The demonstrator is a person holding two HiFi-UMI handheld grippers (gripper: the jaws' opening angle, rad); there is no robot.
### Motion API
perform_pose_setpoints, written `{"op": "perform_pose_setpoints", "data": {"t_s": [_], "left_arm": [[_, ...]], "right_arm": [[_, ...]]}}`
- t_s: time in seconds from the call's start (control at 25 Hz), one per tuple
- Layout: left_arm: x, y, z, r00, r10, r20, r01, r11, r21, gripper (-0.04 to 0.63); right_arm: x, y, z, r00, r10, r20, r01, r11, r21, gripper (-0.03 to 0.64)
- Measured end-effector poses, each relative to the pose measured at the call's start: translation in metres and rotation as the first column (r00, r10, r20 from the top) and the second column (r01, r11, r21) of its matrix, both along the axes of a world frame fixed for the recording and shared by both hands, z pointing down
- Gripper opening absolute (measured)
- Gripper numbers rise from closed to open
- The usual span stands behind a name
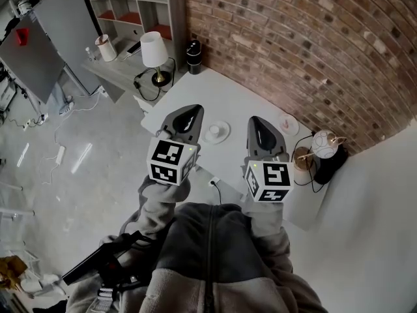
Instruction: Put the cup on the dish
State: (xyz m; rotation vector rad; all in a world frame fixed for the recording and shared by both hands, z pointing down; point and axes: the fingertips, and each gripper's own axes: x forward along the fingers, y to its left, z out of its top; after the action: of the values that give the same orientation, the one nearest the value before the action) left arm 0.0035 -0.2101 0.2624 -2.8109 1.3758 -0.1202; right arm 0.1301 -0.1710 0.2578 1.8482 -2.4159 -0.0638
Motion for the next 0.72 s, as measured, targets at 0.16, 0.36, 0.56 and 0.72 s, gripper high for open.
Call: {"op": "perform_pose_setpoints", "data": {"t_s": [0.16,0.36,0.56,0.72], "left_arm": [[0.001,0.000,0.001,1.000,-0.002,0.000,0.002,1.000,-0.003,0.006],[0.005,0.001,0.000,1.000,0.010,0.002,-0.010,1.000,-0.008,0.006],[0.013,-0.001,0.005,1.000,0.018,0.015,-0.018,1.000,-0.017,0.006],[0.018,-0.003,0.009,1.000,0.020,0.020,-0.019,0.999,-0.026,0.006]], "right_arm": [[-0.002,0.000,0.002,1.000,-0.010,0.001,0.010,1.000,-0.002,0.003],[-0.002,0.001,0.001,1.000,-0.007,0.001,0.007,1.000,0.004,0.003],[0.006,0.001,-0.001,1.000,0.020,-0.010,-0.019,1.000,0.022,0.003],[0.009,-0.002,-0.002,1.000,0.018,-0.009,-0.018,0.999,0.029,0.003]]}}
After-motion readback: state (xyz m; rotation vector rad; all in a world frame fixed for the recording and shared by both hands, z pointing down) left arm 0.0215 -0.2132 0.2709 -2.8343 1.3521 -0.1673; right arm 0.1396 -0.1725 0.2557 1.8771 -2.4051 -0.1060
